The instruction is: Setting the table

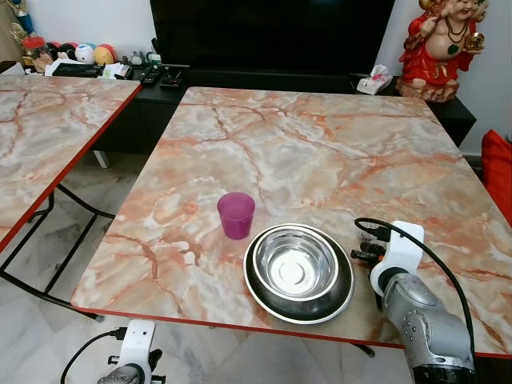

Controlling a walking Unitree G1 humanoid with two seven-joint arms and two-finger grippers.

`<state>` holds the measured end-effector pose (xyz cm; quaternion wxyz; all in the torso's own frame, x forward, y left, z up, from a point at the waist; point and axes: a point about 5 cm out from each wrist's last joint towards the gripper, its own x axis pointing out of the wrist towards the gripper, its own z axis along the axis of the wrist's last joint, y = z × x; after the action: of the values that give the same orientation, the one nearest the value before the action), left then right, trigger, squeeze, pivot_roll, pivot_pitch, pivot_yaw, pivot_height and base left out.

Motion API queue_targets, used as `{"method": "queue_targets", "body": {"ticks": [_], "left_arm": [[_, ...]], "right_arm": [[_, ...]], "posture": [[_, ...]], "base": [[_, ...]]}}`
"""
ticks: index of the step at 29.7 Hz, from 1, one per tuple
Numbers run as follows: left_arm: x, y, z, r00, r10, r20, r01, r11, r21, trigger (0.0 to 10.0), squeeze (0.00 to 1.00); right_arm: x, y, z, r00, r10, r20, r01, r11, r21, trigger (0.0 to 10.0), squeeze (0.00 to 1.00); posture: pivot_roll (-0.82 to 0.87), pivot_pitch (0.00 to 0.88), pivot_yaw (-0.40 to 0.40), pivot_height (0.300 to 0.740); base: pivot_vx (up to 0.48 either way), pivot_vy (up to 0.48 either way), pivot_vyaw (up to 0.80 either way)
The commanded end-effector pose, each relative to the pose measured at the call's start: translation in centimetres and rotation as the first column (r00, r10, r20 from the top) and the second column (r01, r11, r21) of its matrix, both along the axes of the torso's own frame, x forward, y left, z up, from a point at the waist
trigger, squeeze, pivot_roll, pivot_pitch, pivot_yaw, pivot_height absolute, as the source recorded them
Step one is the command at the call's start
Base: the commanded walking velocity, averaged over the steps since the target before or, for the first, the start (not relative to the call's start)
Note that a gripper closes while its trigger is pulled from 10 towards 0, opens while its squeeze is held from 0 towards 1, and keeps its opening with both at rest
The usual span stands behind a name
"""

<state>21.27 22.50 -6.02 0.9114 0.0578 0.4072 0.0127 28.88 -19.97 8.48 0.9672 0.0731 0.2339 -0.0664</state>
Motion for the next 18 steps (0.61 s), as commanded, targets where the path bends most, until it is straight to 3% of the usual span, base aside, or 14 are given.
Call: {"method": "queue_targets", "body": {"ticks": [1, 7, 18], "left_arm": [[-0.05, -0.08, -0.09, 1.0, -0.005, -0.017, 0.005, 1.0, 0.005, 10.0, 0.0], [0.07, -0.08, -0.02, 1.0, -0.006, -0.013, 0.006, 1.0, 0.005, 10.0, 0.0], [-0.01, -0.03, -0.05, 1.0, -0.008, -0.014, 0.008, 1.0, 0.005, 10.0, 0.0]], "right_arm": [[-0.07, 0.14, -0.27, 1.0, 0.002, -0.005, -0.002, 1.0, 0.0, 10.0, 0.0], [-0.02, 0.89, -0.65, 1.0, 0.017, 0.003, -0.017, 1.0, 0.012, 10.0, 0.0], [0.03, 0.77, -0.83, 1.0, 0.014, 0.028, -0.014, 1.0, -0.015, 10.0, 0.0]], "posture": [[0.06, 0.025, -0.014, 0.74], [0.06, 0.022, -0.015, 0.74], [0.06, 0.024, -0.013, 0.74]], "base": [[0.0, 0.0, 0.0], [0.0, 0.0, 0.0], [0.0, 0.0, 0.0]]}}
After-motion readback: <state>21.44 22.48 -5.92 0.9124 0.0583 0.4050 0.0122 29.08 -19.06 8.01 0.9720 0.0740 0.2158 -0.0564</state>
